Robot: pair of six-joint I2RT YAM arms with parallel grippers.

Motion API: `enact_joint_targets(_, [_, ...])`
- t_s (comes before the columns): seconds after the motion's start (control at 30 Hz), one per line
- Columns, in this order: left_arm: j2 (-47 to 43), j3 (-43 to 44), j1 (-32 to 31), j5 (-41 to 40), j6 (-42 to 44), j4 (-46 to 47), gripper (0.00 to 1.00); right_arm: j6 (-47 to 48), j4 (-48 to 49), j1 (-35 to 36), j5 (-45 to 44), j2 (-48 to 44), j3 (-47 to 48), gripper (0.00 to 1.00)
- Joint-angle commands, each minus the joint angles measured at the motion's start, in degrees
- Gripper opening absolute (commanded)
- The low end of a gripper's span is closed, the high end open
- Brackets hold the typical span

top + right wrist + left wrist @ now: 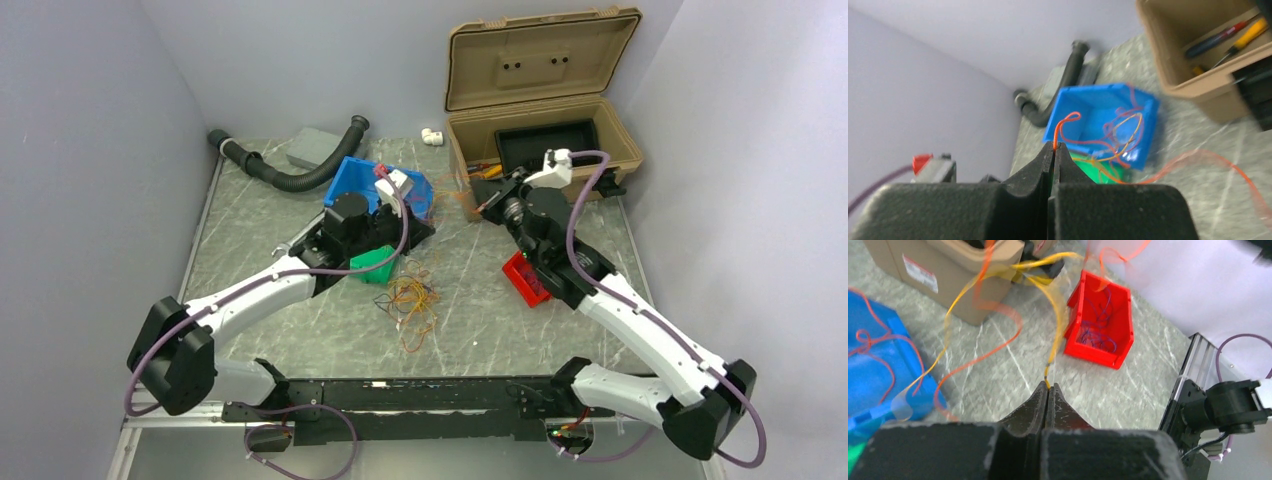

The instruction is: Untangle the cables

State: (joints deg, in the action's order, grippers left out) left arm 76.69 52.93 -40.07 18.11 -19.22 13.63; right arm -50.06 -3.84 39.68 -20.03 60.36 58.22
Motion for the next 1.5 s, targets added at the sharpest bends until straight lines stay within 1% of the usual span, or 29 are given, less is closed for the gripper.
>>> enact_joint_targets(0.0, [-3.89, -6.4, -0.16, -2.57, -1.48, 1.07, 0.0, 9.08, -1.65, -2.78, -8.67, -5.76, 3.83, 0.0])
enact_joint_targets(0.17, [-5.4, -15.71, -0.09, -2.42, -4.66, 1.09, 0.0, 17.1, -3.59, -3.58, -12.46, -8.28, 7.56, 0.0])
enact_joint_targets(0.27, [-6.7, -21.55, -0.23, -2.53, -7.34, 2.44, 0.0, 19.5, -3.66, -3.64, -12.98, -8.84, 8.79, 0.0])
enact_joint_targets(0.37, [-11.16, -27.02, -0.26, -4.91, -8.86, 1.71, 0.0, 21.55, -3.75, -3.59, -11.05, -8.52, 10.27, 0.0])
enact_joint_targets(0.43, [-14.39, -28.71, -0.18, -6.94, -8.82, -0.98, 0.0, 22.58, -4.37, -3.65, -8.36, -7.4, 11.68, 0.0])
enact_joint_targets(0.5, [-17.49, -29.29, -0.22, -8.93, -8.69, -5.85, 0.0, 23.47, -5.05, -3.67, -4.97, -5.65, 13.7, 0.0])
enact_joint_targets(0.6, [-21.27, -29.86, -0.19, -11.23, -9.52, -10.46, 0.0, 24.94, -5.64, -3.65, 1.03, -2.59, 16.73, 0.0])
enact_joint_targets(0.73, [-26.21, -30.58, -0.24, -13.17, -11.43, -14.31, 0.0, 25.17, -4.35, -3.66, 5.29, 1.44, 18.91, 0.0])
enact_joint_targets(0.93, [-34.2, -30.14, -0.18, -16.47, -11.64, -19.98, 0.0, 25.49, -1.1, -3.59, 10.92, 7.55, 23.27, 0.0])
enact_joint_targets(1.1, [-36.68, -29.94, -0.22, -17.93, -10.86, -22.67, 0.0, 26.01, 2.01, -3.58, 14.25, 13.7, 27.85, 0.0])
enact_joint_targets(1.3, [-38.89, -30.42, -0.22, -20.06, -10.75, -23.71, 0.0, 25.4, 3.21, -3.56, 18.28, 22.96, 35.66, 0.0])
enact_joint_targets(1.47, [-40.56, -29.81, -0.22, -20.91, -10.23, -25.62, 0.0, 25.31, 6.05, -3.56, 19.6, 28.69, 40.12, 0.0])
